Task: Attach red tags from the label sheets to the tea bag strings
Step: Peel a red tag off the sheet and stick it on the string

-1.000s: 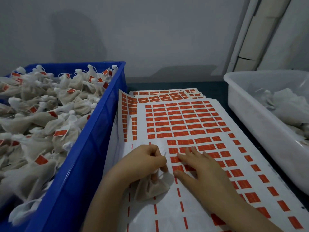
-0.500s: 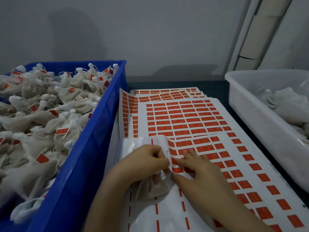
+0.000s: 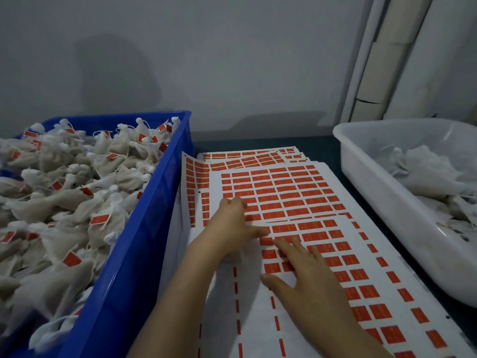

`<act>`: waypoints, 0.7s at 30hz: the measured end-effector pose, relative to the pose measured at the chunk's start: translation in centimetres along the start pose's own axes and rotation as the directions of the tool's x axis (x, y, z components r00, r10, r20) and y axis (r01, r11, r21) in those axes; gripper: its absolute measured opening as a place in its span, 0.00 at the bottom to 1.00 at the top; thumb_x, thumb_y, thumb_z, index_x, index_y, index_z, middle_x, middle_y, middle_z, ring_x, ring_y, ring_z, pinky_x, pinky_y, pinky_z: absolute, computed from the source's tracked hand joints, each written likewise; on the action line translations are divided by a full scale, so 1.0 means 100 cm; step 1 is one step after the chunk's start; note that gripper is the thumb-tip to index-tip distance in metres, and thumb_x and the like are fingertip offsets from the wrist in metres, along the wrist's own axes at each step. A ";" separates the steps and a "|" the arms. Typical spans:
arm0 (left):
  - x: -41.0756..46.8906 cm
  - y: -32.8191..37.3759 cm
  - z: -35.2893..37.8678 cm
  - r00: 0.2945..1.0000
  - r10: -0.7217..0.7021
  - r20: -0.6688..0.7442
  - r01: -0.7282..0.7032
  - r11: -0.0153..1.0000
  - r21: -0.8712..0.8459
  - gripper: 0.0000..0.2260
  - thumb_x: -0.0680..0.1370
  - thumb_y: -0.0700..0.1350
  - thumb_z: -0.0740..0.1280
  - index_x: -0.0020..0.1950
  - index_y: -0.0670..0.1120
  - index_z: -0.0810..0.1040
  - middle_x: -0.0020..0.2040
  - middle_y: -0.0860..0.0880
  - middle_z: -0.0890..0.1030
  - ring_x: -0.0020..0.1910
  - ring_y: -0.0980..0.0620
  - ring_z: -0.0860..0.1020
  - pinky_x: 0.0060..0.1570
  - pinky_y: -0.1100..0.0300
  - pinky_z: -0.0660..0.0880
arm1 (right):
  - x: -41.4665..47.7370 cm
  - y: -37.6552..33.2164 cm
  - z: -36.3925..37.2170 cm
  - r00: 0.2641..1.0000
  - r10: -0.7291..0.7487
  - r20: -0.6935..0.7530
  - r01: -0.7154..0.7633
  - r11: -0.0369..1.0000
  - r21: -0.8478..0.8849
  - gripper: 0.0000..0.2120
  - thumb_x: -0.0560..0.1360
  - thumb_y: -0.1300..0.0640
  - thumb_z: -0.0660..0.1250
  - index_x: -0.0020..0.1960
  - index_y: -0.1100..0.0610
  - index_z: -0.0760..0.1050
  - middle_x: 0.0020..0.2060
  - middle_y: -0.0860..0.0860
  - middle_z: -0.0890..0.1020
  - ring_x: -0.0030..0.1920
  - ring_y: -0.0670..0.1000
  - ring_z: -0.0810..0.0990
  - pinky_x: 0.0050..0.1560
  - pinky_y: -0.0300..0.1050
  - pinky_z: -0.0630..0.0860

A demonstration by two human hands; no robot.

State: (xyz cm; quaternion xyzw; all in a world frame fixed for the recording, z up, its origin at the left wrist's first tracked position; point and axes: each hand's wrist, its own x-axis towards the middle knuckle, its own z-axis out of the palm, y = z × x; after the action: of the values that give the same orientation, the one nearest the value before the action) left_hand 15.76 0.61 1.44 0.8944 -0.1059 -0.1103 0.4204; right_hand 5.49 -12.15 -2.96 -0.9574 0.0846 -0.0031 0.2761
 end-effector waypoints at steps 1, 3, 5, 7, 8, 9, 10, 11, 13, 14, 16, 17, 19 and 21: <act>0.003 0.001 0.001 0.999 -0.003 0.048 0.001 0.999 0.040 0.17 0.72 0.52 0.72 0.55 0.60 0.68 0.47 0.64 0.71 0.51 0.59 0.76 0.40 0.70 0.69 | 0.000 0.000 0.000 1.000 -0.011 -0.005 0.011 1.000 0.027 0.38 0.61 0.29 0.47 0.70 0.33 0.48 0.72 0.35 0.56 0.73 0.45 0.56 0.71 0.51 0.55; 0.009 0.003 -0.002 0.993 -0.035 0.112 0.024 0.995 0.098 0.12 0.73 0.51 0.71 0.50 0.59 0.70 0.41 0.66 0.72 0.42 0.61 0.76 0.37 0.72 0.67 | -0.001 0.001 -0.002 0.999 -0.033 -0.015 0.035 0.993 0.109 0.36 0.62 0.31 0.48 0.70 0.35 0.51 0.71 0.36 0.59 0.71 0.43 0.60 0.72 0.49 0.59; 0.015 0.006 -0.009 0.988 -0.057 0.143 0.028 0.980 0.195 0.08 0.74 0.51 0.70 0.50 0.57 0.74 0.39 0.64 0.73 0.37 0.61 0.74 0.34 0.71 0.68 | 0.001 0.004 -0.006 0.999 -0.050 -0.021 0.053 0.987 0.152 0.34 0.66 0.33 0.50 0.71 0.37 0.51 0.71 0.37 0.60 0.71 0.43 0.60 0.72 0.47 0.59; 0.019 0.010 -0.016 0.985 -0.066 0.162 0.018 0.959 0.283 0.07 0.75 0.51 0.68 0.52 0.55 0.76 0.40 0.61 0.75 0.39 0.59 0.75 0.33 0.70 0.67 | 0.009 0.004 -0.012 0.997 -0.067 -0.047 0.072 0.990 0.119 0.30 0.71 0.36 0.53 0.71 0.38 0.51 0.71 0.37 0.60 0.70 0.43 0.60 0.71 0.45 0.58; 0.021 0.011 -0.020 0.984 -0.071 0.165 0.019 0.954 0.300 0.06 0.76 0.51 0.67 0.52 0.55 0.76 0.42 0.60 0.75 0.40 0.58 0.75 0.33 0.70 0.67 | 0.015 0.004 -0.017 0.994 -0.076 -0.079 0.084 0.991 0.103 0.28 0.73 0.37 0.54 0.71 0.39 0.52 0.71 0.38 0.60 0.70 0.43 0.61 0.70 0.44 0.58; 0.022 0.010 -0.024 0.983 -0.073 0.167 0.021 0.956 0.293 0.05 0.77 0.51 0.66 0.52 0.56 0.76 0.44 0.59 0.76 0.41 0.58 0.76 0.34 0.71 0.67 | 0.022 0.002 -0.021 0.989 -0.091 -0.119 0.102 0.991 0.088 0.27 0.74 0.38 0.54 0.71 0.40 0.54 0.71 0.38 0.61 0.70 0.43 0.62 0.70 0.44 0.57; 0.021 0.009 -0.028 0.984 -0.066 0.166 0.021 0.966 0.259 0.03 0.78 0.51 0.65 0.51 0.57 0.76 0.46 0.59 0.77 0.43 0.58 0.77 0.35 0.71 0.69 | 0.028 0.000 -0.026 0.980 -0.118 -0.160 0.131 0.989 0.072 0.27 0.74 0.38 0.52 0.71 0.40 0.55 0.70 0.38 0.62 0.69 0.42 0.62 0.70 0.42 0.57; 0.019 0.007 -0.031 0.985 -0.055 0.163 0.021 0.979 0.202 0.02 0.78 0.50 0.65 0.50 0.56 0.76 0.48 0.59 0.78 0.45 0.58 0.77 0.36 0.70 0.70 | 0.034 -0.004 -0.030 0.967 -0.159 -0.198 0.172 0.984 0.054 0.27 0.73 0.37 0.50 0.71 0.41 0.57 0.70 0.39 0.63 0.69 0.42 0.62 0.70 0.41 0.56; 0.014 0.001 -0.035 0.989 -0.027 0.145 0.019 0.998 0.055 0.04 0.78 0.48 0.65 0.49 0.57 0.77 0.48 0.60 0.80 0.48 0.58 0.79 0.40 0.68 0.75 | 0.042 -0.014 -0.035 0.944 -0.234 -0.234 0.246 0.969 0.023 0.29 0.71 0.37 0.46 0.70 0.43 0.61 0.68 0.40 0.66 0.68 0.42 0.64 0.69 0.37 0.54; 0.010 -0.003 -0.034 0.991 -0.013 0.135 0.016 1.000 -0.016 0.06 0.78 0.46 0.65 0.50 0.58 0.77 0.49 0.60 0.80 0.50 0.58 0.79 0.42 0.67 0.77 | 0.044 -0.021 -0.036 0.928 -0.274 -0.251 0.282 0.959 -0.005 0.28 0.71 0.38 0.48 0.69 0.45 0.65 0.66 0.41 0.70 0.66 0.44 0.67 0.67 0.38 0.56; 0.005 -0.012 -0.032 0.993 0.018 0.114 -0.005 0.993 -0.117 0.11 0.78 0.44 0.65 0.53 0.61 0.76 0.52 0.62 0.78 0.53 0.58 0.78 0.45 0.66 0.78 | 0.046 -0.029 -0.032 0.849 -0.368 -0.380 0.367 0.927 -0.078 0.22 0.72 0.42 0.58 0.61 0.49 0.75 0.58 0.45 0.79 0.58 0.48 0.77 0.60 0.41 0.64; 0.002 -0.015 -0.031 0.994 0.030 0.107 -0.014 0.989 -0.148 0.13 0.78 0.43 0.65 0.54 0.62 0.75 0.53 0.63 0.77 0.53 0.59 0.77 0.44 0.66 0.77 | 0.046 -0.031 -0.029 0.814 -0.400 -0.422 0.398 0.912 -0.095 0.20 0.70 0.44 0.62 0.58 0.50 0.77 0.54 0.46 0.81 0.54 0.48 0.79 0.57 0.42 0.67; -0.002 -0.018 -0.031 0.993 0.045 0.107 -0.024 0.982 -0.187 0.15 0.78 0.44 0.66 0.54 0.65 0.73 0.53 0.63 0.77 0.52 0.60 0.77 0.42 0.67 0.75 | 0.047 -0.031 -0.020 0.785 -0.448 -0.427 0.442 0.889 -0.119 0.20 0.70 0.43 0.63 0.57 0.50 0.78 0.53 0.46 0.81 0.53 0.49 0.80 0.57 0.43 0.69; -0.003 -0.017 -0.031 0.992 0.062 0.109 -0.039 0.980 -0.197 0.15 0.78 0.44 0.65 0.53 0.67 0.73 0.51 0.61 0.78 0.50 0.60 0.79 0.37 0.68 0.76 | 0.048 -0.028 -0.011 0.782 -0.457 -0.423 0.442 0.886 -0.141 0.21 0.70 0.42 0.61 0.59 0.52 0.77 0.55 0.48 0.80 0.55 0.50 0.79 0.58 0.46 0.71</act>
State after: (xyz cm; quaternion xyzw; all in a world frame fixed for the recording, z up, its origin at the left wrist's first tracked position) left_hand 16.52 4.07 2.09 0.8382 -0.1411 -0.1604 0.5018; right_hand 10.60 -11.20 -0.71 -0.9278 -0.0851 -0.2858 0.2242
